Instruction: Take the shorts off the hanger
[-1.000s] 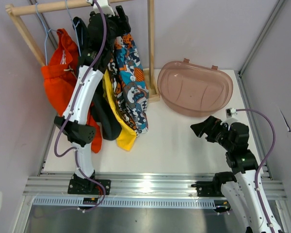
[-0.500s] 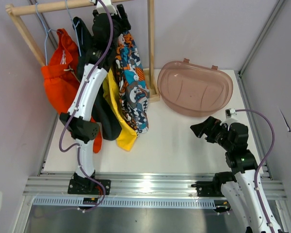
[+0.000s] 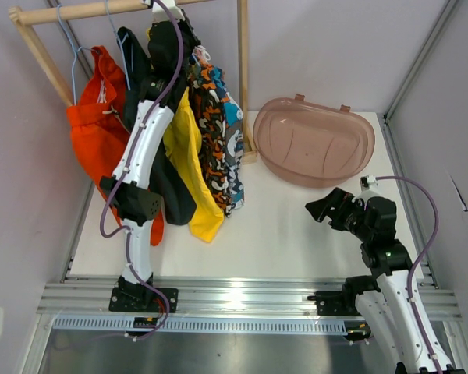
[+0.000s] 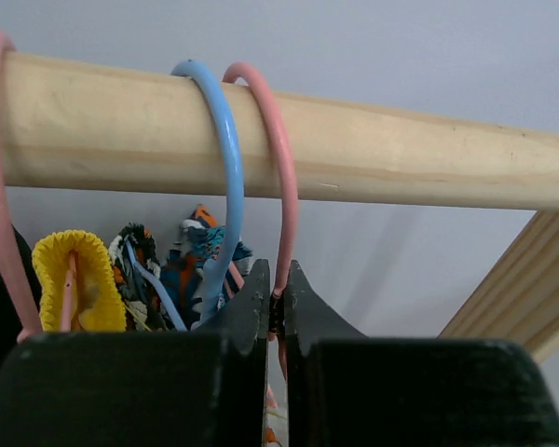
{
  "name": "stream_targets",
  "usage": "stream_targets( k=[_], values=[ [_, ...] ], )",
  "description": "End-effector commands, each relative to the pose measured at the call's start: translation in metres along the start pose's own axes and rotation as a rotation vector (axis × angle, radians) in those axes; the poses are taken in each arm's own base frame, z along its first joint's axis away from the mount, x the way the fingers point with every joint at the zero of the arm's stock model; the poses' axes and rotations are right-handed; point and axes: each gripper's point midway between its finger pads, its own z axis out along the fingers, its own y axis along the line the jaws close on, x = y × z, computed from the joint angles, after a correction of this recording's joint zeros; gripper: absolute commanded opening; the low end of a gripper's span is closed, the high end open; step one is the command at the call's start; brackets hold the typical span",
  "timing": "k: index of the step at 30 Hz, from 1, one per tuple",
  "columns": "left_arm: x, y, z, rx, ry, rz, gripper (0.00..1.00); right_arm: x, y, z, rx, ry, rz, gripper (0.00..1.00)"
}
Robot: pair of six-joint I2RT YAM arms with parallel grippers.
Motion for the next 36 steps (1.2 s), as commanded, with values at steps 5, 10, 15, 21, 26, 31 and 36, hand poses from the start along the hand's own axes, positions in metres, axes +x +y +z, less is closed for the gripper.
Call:
stream_targets(
  k=[5,10,15,21,26,31,36],
  values=[
    [-0.001,-0.004,-0.004,0.047,0.030,0.006,0.00,-0.007,0.002,0.001,-0.010,-0.032,-0.024,0.99],
    [-0.045,-0.021,-0.041,0.118,0.022,-0.012,0.00,-0.011,0.008,0.001,-0.034,-0.048,-0.013,0.99],
    [-0.097,-0.026,-0.088,0.179,0.007,-0.050,0.00,-0.018,0.021,-0.003,-0.077,-0.068,-0.009,0.99],
    [-0.117,-0.019,-0.113,0.172,0.010,-0.048,0.00,-0.034,0.040,-0.013,-0.121,-0.101,-0.027,1.00],
    [-0.115,-0.017,-0.117,0.169,0.029,-0.046,0.00,-0.041,0.047,-0.019,-0.120,-0.114,-0.047,0.99],
    [-0.116,-0.026,-0.123,0.222,0.045,-0.060,0.00,-0.044,0.050,-0.028,-0.117,-0.125,-0.053,0.99],
    [-0.135,-0.045,-0.153,0.356,0.072,-0.110,0.00,-0.048,0.059,-0.037,-0.146,-0.147,-0.073,0.99]
  ],
)
